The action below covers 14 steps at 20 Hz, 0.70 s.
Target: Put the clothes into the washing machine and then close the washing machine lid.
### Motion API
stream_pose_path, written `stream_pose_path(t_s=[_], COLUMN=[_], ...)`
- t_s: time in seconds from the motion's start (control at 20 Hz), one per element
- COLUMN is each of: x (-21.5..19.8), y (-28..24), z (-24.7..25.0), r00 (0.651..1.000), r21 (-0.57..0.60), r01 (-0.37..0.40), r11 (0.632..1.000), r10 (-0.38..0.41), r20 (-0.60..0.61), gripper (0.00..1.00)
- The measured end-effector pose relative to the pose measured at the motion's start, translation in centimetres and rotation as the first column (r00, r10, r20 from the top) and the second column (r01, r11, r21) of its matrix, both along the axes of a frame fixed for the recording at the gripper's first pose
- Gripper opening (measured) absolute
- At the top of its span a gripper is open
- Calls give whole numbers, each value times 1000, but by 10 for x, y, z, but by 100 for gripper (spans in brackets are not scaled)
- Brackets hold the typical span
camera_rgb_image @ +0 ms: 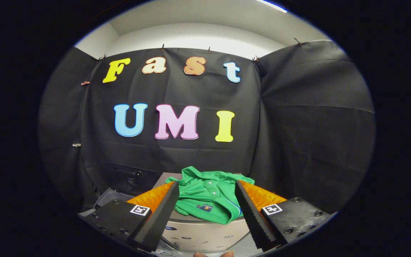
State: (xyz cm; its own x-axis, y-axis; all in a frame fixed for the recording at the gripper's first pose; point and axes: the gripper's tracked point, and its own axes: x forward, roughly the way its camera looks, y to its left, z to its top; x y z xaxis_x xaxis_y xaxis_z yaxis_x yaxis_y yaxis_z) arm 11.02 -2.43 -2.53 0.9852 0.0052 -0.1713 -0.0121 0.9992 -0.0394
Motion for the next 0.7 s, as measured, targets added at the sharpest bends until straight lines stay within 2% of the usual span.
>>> stream_pose_path(t_s=[0.7], x=[99], y=[-12], z=[-42], r00=[979], r21=[-26], r01=[-17], r11=[1000], r10=[12], r20=[-205], gripper=[98])
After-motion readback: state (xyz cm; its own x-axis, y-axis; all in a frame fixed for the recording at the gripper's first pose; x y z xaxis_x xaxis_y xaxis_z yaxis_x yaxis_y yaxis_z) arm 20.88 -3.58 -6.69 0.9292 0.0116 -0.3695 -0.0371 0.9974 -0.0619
